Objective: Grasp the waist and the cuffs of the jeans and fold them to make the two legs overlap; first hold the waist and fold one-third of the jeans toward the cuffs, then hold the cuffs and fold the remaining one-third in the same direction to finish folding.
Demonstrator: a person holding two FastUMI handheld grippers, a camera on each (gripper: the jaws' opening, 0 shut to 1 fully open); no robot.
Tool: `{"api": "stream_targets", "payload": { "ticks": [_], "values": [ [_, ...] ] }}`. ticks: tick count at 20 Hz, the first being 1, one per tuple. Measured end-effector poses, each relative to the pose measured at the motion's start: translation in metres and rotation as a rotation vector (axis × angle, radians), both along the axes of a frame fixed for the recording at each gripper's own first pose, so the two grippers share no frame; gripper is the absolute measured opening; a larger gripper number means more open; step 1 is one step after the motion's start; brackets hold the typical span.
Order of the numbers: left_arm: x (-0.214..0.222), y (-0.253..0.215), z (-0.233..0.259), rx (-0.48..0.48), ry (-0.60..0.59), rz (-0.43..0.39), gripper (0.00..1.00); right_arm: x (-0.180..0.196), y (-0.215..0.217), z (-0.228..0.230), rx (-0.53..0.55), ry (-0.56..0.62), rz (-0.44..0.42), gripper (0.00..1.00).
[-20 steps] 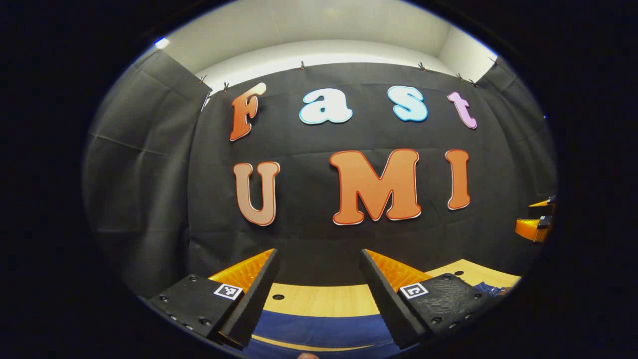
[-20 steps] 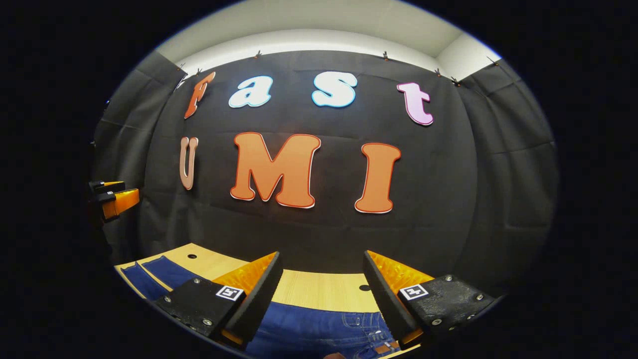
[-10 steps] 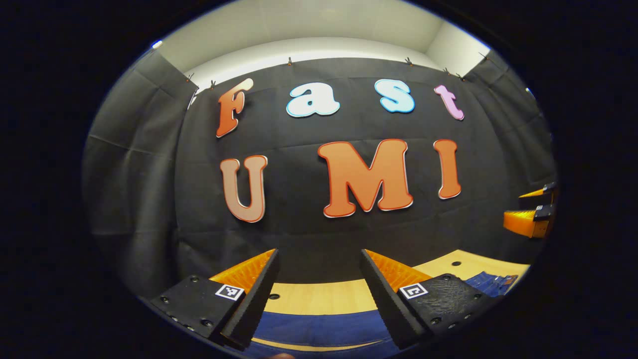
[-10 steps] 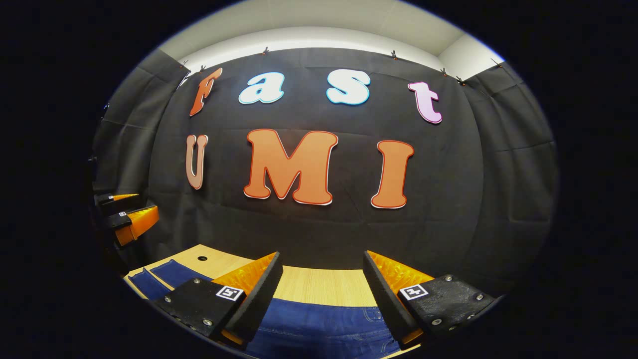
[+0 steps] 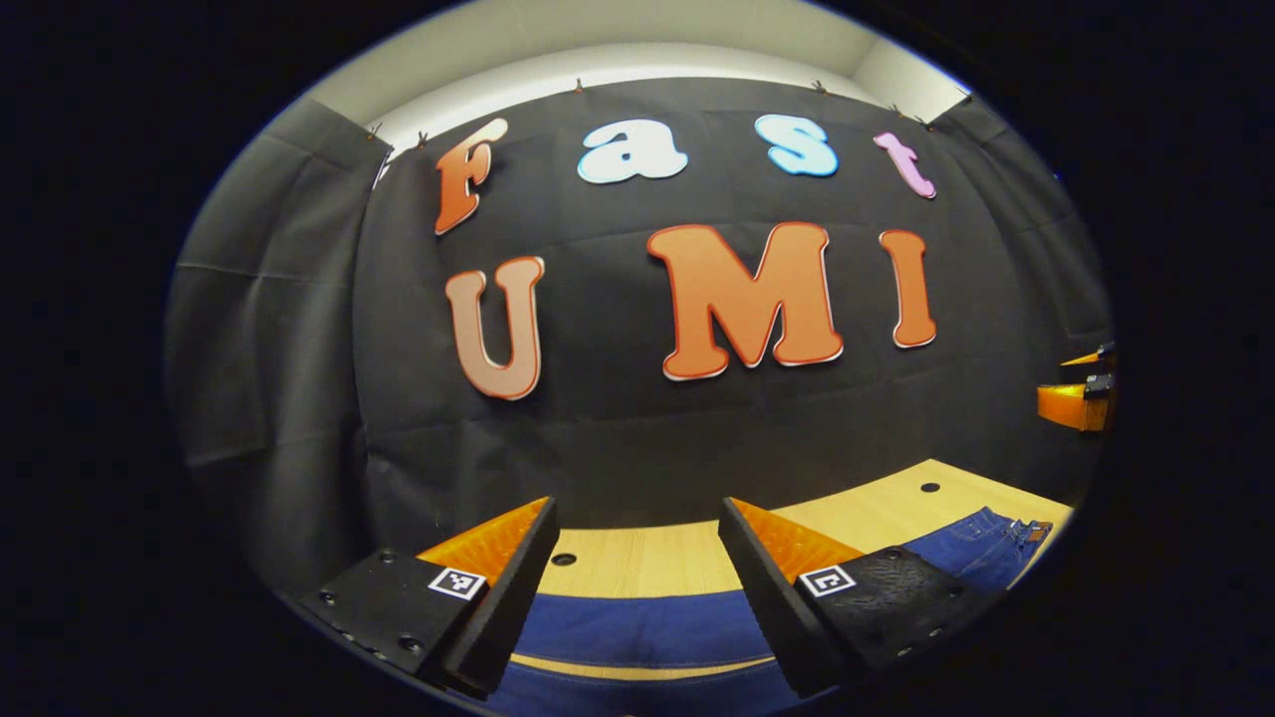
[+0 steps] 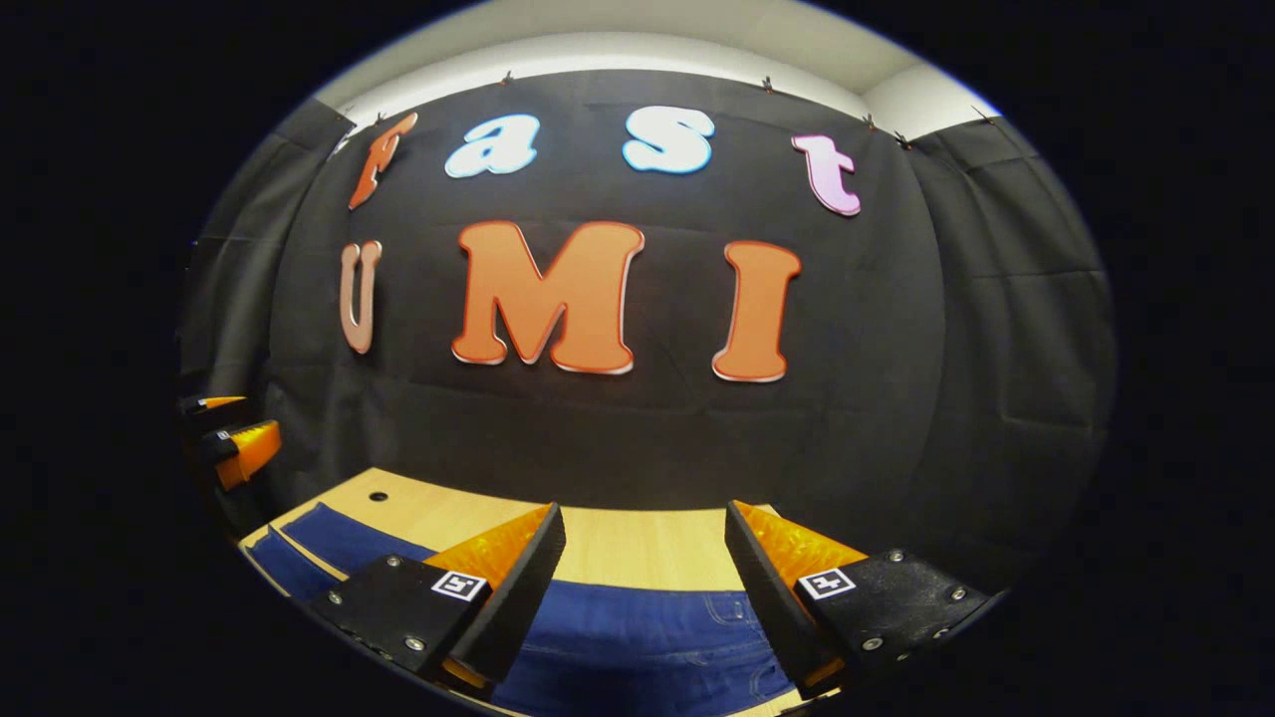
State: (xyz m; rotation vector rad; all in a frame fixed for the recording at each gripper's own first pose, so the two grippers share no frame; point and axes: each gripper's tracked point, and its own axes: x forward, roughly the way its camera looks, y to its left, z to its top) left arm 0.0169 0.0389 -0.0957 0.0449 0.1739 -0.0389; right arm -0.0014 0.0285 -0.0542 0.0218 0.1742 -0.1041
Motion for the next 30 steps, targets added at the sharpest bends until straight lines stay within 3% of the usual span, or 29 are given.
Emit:
{"api": "stream_targets", "payload": {
  "ticks": [9,15,18,27,30],
  "values": [
    [-0.020,0.113,-0.091,-0.027,0.235,0.196,0.98,-0.008,-0.048,-0.078,0.112,0.213,-0.112,0.98],
    [-0.046,0.161,-0.164,-0.160,0.442,0.321,0.99,-0.014,-0.063,-0.132,0.209,0.382,-0.171,0.98],
    [-0.064,0.178,-0.200,-0.236,0.540,0.368,0.99,-0.029,-0.060,-0.169,0.246,0.552,-0.172,0.99],
    [-0.116,0.230,-0.269,-0.465,0.760,0.537,0.98,-0.061,-0.069,-0.239,0.390,0.777,-0.232,0.98],
    [-0.123,0.238,-0.299,-0.590,0.804,0.579,0.98,-0.067,-0.070,-0.254,0.478,0.810,-0.262,0.98]
  ]
}}
